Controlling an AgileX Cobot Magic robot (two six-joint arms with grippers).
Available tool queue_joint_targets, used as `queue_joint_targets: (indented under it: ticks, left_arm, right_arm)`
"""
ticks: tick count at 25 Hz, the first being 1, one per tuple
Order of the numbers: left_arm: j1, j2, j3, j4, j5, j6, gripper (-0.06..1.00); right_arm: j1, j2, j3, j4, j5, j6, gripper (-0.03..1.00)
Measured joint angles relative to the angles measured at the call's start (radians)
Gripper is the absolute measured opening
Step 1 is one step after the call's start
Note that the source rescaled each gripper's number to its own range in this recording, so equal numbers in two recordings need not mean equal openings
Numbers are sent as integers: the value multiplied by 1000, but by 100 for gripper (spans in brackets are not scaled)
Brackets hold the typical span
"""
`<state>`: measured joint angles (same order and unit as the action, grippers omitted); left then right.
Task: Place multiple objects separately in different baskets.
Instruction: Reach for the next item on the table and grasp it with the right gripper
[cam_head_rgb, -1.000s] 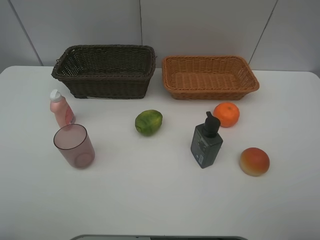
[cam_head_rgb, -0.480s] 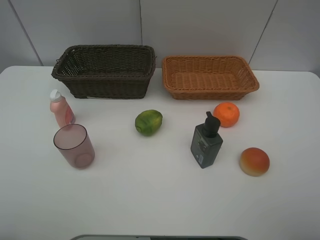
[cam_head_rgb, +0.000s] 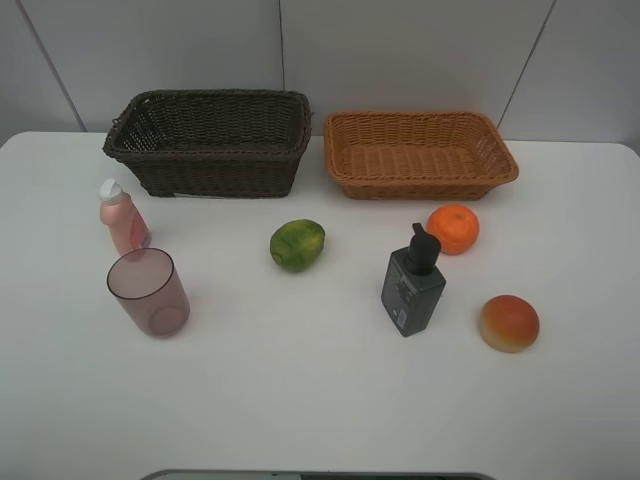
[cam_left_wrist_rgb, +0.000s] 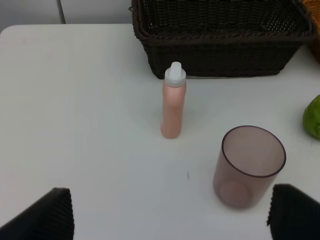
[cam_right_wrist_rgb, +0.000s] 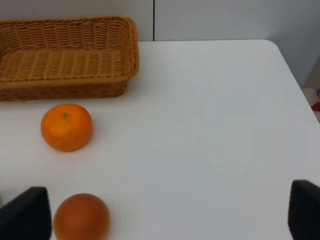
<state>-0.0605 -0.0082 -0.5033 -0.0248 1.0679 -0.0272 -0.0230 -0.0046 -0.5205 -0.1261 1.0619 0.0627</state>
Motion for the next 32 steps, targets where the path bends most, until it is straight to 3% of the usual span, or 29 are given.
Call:
queue_joint_targets:
  ticks: [11, 18, 24, 32]
  left_arm:
    - [0, 0, 0, 0, 0, 0, 100]
    - [0, 0, 0, 0, 0, 0, 100]
    - [0, 0, 0, 0, 0, 0, 100]
    - [0, 0, 0, 0, 0, 0, 100]
  right_arm:
    - [0, 65, -5, 0, 0, 0, 100]
    - [0, 450, -172, 1, -8, 0, 100]
    - [0, 811, -319, 1, -125, 0, 100]
    - [22, 1189, -414, 65, -152, 0, 100]
